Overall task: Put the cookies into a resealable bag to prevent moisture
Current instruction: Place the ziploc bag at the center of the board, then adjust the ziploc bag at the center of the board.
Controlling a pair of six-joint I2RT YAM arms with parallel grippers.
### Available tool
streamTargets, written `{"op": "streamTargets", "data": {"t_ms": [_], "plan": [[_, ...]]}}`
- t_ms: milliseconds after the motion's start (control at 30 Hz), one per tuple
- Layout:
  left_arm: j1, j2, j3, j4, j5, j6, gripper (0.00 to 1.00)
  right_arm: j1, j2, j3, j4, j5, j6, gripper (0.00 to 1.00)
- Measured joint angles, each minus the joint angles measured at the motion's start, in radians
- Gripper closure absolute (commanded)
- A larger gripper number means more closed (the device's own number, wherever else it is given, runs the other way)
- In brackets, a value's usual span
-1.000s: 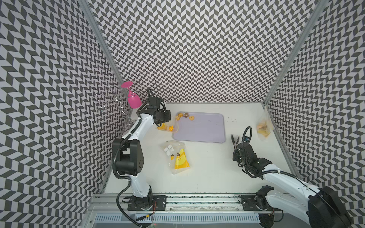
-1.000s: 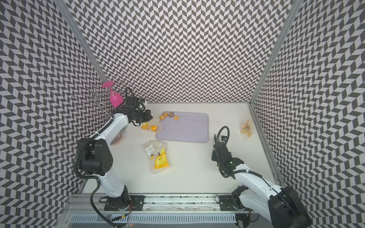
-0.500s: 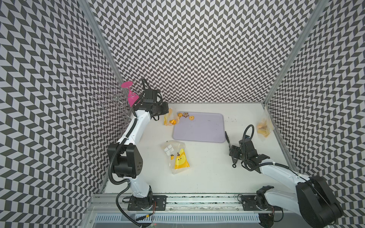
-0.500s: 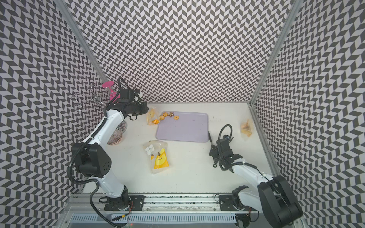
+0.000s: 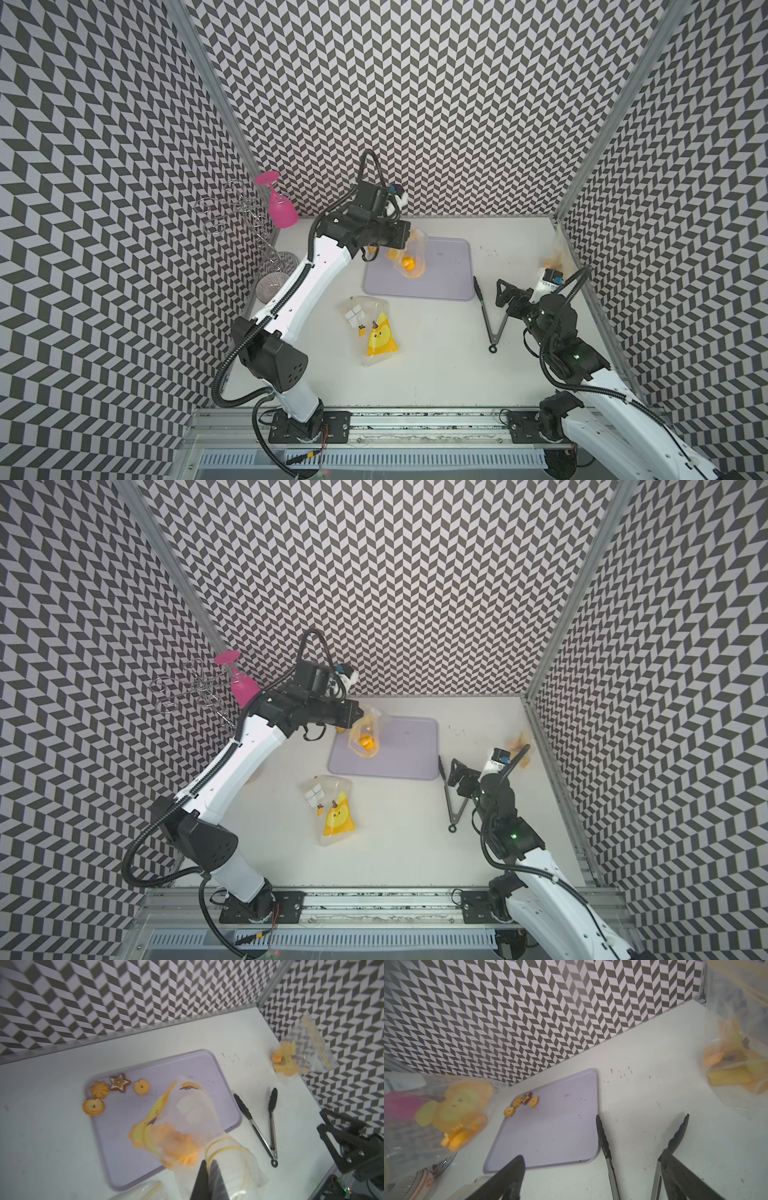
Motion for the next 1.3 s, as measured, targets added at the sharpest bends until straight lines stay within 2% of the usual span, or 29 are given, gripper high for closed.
{"op": "streamTargets", "data": {"t_ms": [133, 300, 400, 567, 700, 833, 900, 967, 1133, 1300], "plan": [[-0.090, -0.018, -0.146, 0.008, -0.029, 0.036, 1.00, 0.000, -0.011, 0.000, 0.016, -0.021, -0.053, 0.02], [-0.088, 0.005, -0.334, 0.062, -0.089, 0.058, 1.00, 0.000, 0.046, 0.000, 0.035, -0.095, -0.097, 0.09], [-0.081, 0.045, -0.384, 0.097, -0.095, 0.066, 1.00, 0.000, 0.100, 0.000, 0.049, -0.205, -0.133, 0.11], [-0.075, 0.061, -0.413, 0.142, -0.037, 0.090, 1.00, 0.002, 0.174, 0.010, 0.085, -0.489, -0.211, 0.11], [-0.075, 0.061, -0.414, 0.173, 0.035, 0.117, 1.00, 0.069, 0.208, 0.021, 0.095, -0.618, -0.265, 0.10], [-0.075, 0.061, -0.414, 0.181, 0.056, 0.130, 1.00, 0.226, 0.209, 0.026, 0.097, -0.592, -0.301, 0.10], [-0.072, 0.053, -0.414, 0.180, 0.061, 0.132, 1.00, 0.309, 0.204, 0.027, 0.097, -0.532, -0.309, 0.11], [-0.066, 0.034, -0.414, 0.180, 0.063, 0.131, 1.00, 0.349, 0.181, 0.027, 0.094, -0.480, -0.303, 0.11], [-0.054, -0.056, -0.389, 0.167, 0.058, 0.109, 1.00, 0.352, 0.055, 0.004, 0.155, -0.349, -0.284, 0.12], [-0.049, -0.111, -0.293, 0.139, 0.040, 0.080, 1.00, 0.352, 0.008, -0.005, 0.206, -0.307, -0.317, 0.12]]}}
